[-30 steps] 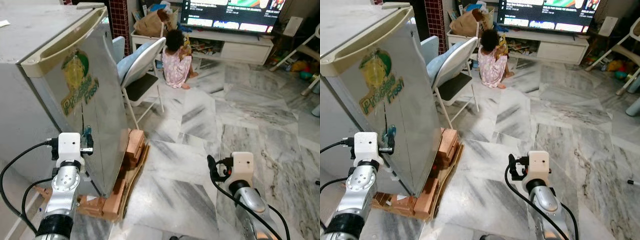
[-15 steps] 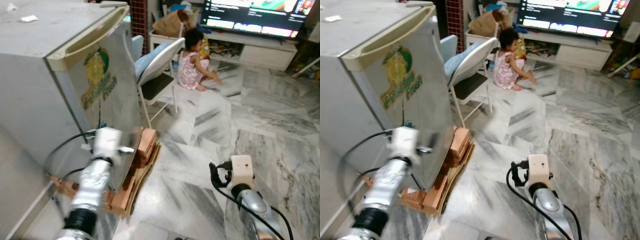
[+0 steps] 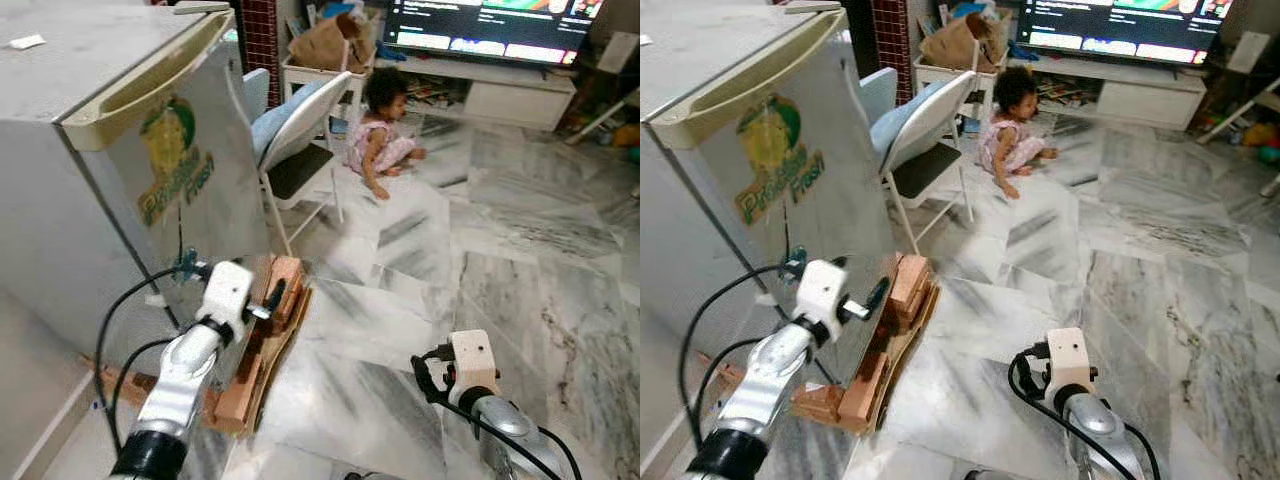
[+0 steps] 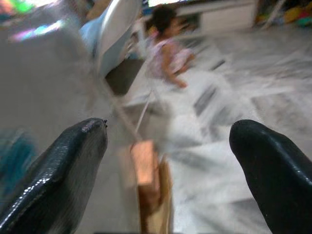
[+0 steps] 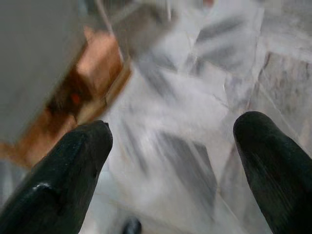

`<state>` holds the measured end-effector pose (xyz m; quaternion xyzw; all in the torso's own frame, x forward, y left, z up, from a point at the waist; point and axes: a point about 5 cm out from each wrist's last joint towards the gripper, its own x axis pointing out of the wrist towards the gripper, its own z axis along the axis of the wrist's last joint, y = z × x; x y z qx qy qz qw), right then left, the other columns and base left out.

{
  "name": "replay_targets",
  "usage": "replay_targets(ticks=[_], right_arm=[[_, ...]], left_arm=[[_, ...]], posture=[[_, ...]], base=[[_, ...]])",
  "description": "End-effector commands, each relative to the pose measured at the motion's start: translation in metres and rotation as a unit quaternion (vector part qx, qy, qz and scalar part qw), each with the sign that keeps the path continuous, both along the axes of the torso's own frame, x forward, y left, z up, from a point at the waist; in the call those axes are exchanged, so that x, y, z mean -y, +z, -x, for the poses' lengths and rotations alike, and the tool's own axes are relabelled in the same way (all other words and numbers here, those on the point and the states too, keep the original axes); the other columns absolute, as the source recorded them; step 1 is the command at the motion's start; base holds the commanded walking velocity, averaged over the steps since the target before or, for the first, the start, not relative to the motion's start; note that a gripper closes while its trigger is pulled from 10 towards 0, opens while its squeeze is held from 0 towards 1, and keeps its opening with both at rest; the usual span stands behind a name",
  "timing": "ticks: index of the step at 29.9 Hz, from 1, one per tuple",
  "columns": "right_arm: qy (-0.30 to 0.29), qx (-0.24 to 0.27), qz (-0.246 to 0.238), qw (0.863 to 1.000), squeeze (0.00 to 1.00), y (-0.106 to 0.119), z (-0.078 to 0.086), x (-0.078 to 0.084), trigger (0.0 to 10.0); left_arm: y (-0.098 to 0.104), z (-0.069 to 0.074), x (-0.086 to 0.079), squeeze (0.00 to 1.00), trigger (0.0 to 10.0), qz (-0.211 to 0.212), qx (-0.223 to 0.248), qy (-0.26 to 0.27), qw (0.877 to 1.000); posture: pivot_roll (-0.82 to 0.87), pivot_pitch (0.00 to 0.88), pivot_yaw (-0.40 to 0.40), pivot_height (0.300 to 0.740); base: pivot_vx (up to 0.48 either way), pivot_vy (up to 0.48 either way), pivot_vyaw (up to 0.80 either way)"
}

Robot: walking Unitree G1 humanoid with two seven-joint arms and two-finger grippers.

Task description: Restocking fridge

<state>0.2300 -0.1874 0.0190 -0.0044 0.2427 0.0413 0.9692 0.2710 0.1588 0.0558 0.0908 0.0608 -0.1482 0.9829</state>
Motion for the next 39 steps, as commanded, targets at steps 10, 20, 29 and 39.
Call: replay_targets(ticks=[10, 20, 29, 39], right_arm=[[-0.017, 0.067, -0.021, 0.997, 0.0, 0.02, -0.009, -0.006, 10.0], [-0.014, 0.064, -0.02, 0.998, 0.0, 0.02, -0.015, -0.006, 10.0], [-0.011, 0.061, -0.018, 0.998, 0.0, 0.017, -0.014, -0.007, 10.0], [-0.009, 0.068, -0.021, 0.997, 0.0, 0.019, -0.016, -0.008, 10.0]], left_arm=[[0.004, 0.031, -0.025, 0.0, 10.0, -0.001, 0.014, 0.1, 0.995], [0.007, 0.033, -0.023, 0.0, 10.0, -0.006, 0.017, 0.091, 0.996], [0.018, 0.028, -0.03, 0.0, 10.0, -0.046, 0.051, 0.097, 0.993], [0.03, 0.026, -0.046, 0.0, 10.0, -0.076, 0.101, 0.141, 0.982]], posture=[[0.03, 0.024, -0.005, 0.74], [0.04, 0.01, -0.011, 0.74], [0.04, 0.012, -0.017, 0.74], [0.04, 0.018, -0.025, 0.74]], base=[[0.0, 0.288, 0.0], [0.0, 0.472, -0.16], [0.0, 0.0, -0.8], [0.0, 0.0, -0.41]])
